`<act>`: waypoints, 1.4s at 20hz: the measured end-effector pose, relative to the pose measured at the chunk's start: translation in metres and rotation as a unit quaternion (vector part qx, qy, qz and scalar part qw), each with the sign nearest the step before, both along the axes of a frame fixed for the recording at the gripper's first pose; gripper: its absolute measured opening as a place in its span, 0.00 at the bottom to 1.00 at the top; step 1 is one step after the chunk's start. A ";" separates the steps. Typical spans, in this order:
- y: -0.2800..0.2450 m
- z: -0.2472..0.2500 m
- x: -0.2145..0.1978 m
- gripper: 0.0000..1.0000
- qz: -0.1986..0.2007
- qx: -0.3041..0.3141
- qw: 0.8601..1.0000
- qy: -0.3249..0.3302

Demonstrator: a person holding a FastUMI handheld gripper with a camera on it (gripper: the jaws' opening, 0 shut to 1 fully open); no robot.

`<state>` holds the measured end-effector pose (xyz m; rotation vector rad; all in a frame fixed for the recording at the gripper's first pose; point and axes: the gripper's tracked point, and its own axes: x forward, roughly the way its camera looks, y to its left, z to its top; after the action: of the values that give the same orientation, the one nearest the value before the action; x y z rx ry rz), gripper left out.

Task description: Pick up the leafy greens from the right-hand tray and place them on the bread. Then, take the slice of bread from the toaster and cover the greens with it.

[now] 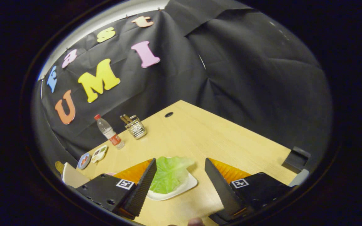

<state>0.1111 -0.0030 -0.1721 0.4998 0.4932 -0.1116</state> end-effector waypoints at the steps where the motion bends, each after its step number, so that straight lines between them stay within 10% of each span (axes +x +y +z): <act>1: -0.001 -0.007 0.007 0.96 -0.004 0.006 1.000 0.008; 11: 0.013 -0.049 0.041 0.88 -0.020 0.099 0.993 0.064; 20: 0.001 -0.049 0.049 0.01 -0.050 0.123 0.989 0.060; 28: 0.017 -0.005 0.042 0.00 -0.023 0.123 0.992 0.003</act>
<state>0.1527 0.0135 -0.1772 0.7532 0.5042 -0.0963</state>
